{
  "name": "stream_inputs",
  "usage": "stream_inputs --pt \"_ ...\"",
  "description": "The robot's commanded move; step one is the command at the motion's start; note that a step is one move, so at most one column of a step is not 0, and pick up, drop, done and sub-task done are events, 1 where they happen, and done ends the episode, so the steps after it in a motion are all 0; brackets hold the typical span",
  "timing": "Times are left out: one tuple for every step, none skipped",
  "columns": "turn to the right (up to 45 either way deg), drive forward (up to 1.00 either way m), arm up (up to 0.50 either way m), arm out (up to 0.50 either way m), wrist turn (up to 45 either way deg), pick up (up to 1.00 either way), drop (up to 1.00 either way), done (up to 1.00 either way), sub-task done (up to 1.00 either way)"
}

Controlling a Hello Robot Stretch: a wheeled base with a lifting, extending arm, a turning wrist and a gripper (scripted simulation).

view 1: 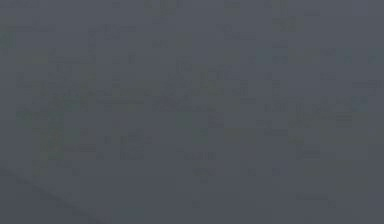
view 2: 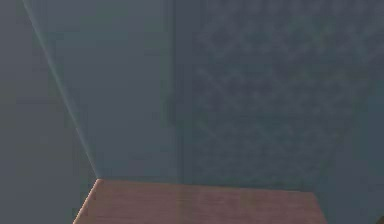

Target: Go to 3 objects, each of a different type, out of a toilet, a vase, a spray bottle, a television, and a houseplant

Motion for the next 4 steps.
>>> stream_inputs --pt "15.0 0.00 0.00 0.00 0.0 0.00 0.00 0.00 0.00" --pt "3.0 0.00 0.00 0.00 0.0 0.00 0.00 0.00 0.00" --pt "0.0 0.10 0.00 0.00 0.0 0.00 0.00 0.00 0.00" --pt "-45.0 0.00 0.00 0.00 0.0 0.00 0.00 0.00 0.00"
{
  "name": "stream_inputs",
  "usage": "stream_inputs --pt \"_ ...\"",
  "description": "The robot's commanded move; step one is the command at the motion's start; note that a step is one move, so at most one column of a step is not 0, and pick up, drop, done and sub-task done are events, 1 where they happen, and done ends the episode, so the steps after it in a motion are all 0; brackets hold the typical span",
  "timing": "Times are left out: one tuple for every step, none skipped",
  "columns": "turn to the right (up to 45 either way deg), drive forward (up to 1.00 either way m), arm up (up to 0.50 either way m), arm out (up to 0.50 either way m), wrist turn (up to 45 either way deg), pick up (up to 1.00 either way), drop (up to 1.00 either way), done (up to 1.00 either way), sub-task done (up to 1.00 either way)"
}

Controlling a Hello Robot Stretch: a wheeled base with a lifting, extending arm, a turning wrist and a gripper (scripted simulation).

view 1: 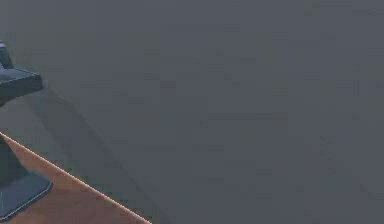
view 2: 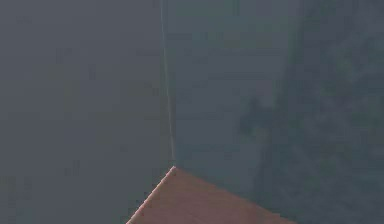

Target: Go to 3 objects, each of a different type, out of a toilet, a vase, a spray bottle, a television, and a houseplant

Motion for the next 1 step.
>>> stream_inputs --pt "-39.0 0.00 0.00 0.00 0.0 0.00 0.00 0.00 0.00"
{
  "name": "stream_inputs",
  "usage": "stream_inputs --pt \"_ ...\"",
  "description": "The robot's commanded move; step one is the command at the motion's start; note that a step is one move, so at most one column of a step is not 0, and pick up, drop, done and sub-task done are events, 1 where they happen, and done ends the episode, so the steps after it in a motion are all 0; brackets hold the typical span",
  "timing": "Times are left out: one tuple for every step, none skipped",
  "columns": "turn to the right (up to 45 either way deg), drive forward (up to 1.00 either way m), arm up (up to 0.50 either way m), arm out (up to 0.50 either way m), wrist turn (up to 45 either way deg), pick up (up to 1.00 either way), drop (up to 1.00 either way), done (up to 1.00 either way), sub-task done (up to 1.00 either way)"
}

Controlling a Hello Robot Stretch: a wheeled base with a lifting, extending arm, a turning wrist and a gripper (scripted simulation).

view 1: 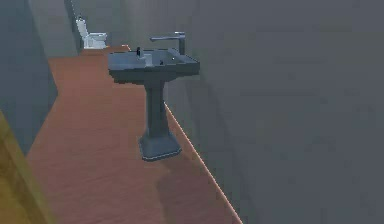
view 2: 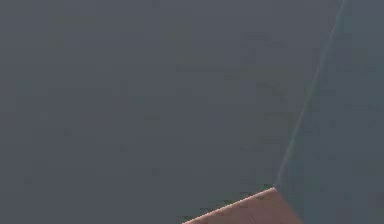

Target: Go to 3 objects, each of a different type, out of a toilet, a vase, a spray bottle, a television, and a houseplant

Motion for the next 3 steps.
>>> stream_inputs --pt "0.0 0.60 0.00 0.00 0.0 0.00 0.00 0.00 0.00" --pt "-45.0 0.00 0.00 0.00 0.0 0.00 0.00 0.00 0.00" --pt "-3.0 0.00 0.00 0.00 0.0 0.00 0.00 0.00 0.00"
